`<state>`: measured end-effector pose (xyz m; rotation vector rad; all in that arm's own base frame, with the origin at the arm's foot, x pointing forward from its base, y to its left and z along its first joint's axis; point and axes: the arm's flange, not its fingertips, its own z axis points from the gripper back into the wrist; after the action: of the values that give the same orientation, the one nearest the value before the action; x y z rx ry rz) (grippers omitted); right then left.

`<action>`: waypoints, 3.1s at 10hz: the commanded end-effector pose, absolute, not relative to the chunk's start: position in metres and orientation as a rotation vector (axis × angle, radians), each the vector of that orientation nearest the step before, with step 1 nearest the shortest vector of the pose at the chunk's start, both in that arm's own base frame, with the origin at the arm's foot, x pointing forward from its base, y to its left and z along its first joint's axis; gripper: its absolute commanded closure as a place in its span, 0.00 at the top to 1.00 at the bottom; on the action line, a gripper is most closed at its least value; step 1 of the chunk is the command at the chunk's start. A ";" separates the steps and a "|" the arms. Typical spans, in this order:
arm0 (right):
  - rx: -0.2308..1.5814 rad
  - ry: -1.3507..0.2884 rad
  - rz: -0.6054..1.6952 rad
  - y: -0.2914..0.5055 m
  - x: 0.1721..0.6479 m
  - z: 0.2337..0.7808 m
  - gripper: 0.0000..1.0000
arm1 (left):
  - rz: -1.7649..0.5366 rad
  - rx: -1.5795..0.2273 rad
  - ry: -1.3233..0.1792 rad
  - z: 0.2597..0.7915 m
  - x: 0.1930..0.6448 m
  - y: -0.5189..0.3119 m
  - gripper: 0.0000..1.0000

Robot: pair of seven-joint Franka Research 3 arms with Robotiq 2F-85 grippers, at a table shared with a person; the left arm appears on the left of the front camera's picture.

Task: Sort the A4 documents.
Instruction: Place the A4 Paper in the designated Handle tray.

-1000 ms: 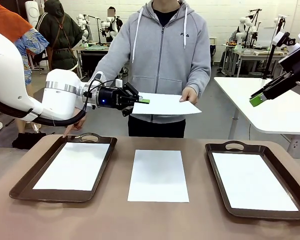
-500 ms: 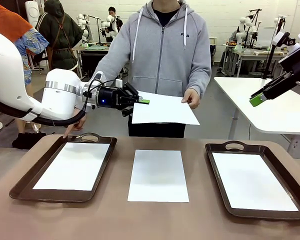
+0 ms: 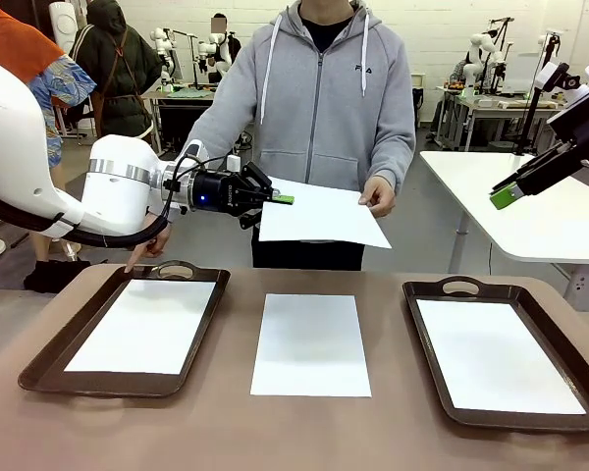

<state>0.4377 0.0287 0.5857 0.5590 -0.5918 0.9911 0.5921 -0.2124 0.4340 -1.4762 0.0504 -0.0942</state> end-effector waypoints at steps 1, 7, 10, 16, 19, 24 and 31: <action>0.576 -0.594 0.993 0.029 0.439 0.584 1.00 | -0.089 -1.484 0.049 0.434 0.593 -0.213 0.00; 0.576 -0.594 0.993 0.029 0.439 0.584 1.00 | -0.190 -1.409 0.076 0.453 0.586 -0.206 0.01; 0.576 -0.594 0.993 0.029 0.439 0.584 1.00 | -0.140 -1.320 0.142 0.460 0.570 -0.170 0.01; 0.576 -0.594 0.993 0.029 0.439 0.584 1.00 | -0.090 -1.052 0.273 0.456 0.547 -0.084 0.01; 0.576 -0.594 0.993 0.029 0.439 0.584 1.00 | -0.099 -0.946 0.255 0.448 0.550 -0.053 0.01; 0.576 -0.594 0.993 0.029 0.439 0.584 1.00 | -0.067 -0.921 0.133 0.421 0.555 -0.028 0.01; 0.576 -0.594 0.993 0.029 0.439 0.584 1.00 | -0.042 -0.631 0.172 0.393 0.572 -0.009 0.01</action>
<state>0.4376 0.0286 0.5856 0.5587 -0.5911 0.9909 0.5642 -0.0068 0.3919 -0.7096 0.1552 -0.0488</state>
